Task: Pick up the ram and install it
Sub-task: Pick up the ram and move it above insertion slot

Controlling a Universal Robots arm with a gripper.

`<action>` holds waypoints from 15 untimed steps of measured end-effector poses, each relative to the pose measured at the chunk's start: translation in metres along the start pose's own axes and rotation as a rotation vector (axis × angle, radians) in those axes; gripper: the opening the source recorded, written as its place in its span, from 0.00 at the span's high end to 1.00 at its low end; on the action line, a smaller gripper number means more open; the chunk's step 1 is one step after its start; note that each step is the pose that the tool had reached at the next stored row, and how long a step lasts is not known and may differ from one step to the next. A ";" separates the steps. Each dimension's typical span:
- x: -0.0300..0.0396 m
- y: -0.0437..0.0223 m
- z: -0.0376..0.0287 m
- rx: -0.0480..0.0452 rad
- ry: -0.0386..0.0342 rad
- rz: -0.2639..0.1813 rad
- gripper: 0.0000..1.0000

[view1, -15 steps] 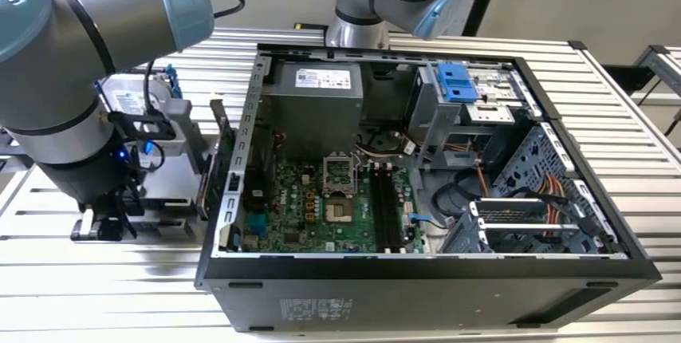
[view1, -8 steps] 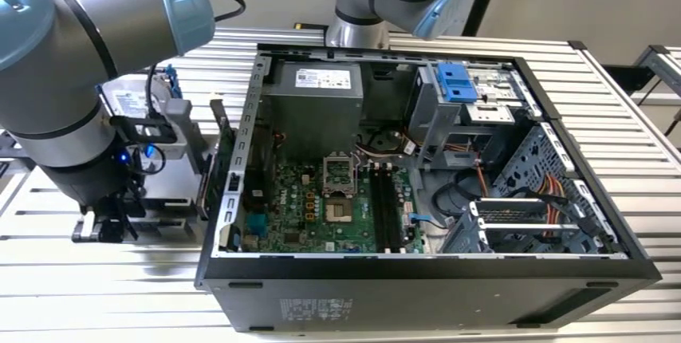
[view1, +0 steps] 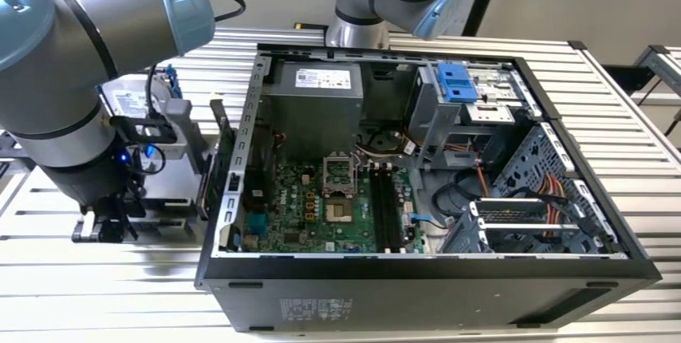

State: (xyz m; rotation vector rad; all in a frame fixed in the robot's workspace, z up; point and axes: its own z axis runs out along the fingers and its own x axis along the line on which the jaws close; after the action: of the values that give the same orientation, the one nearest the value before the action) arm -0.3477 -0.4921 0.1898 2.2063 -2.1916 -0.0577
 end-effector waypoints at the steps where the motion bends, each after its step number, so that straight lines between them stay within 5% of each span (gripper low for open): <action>1: 0.0000 0.0000 0.0000 0.0000 0.0000 0.000 1.00; 15: -0.0001 0.0000 -0.0005 0.0001 0.0002 0.000 1.00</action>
State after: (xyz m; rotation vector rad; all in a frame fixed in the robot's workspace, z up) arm -0.3476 -0.4920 0.1904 2.2063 -2.1916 -0.0574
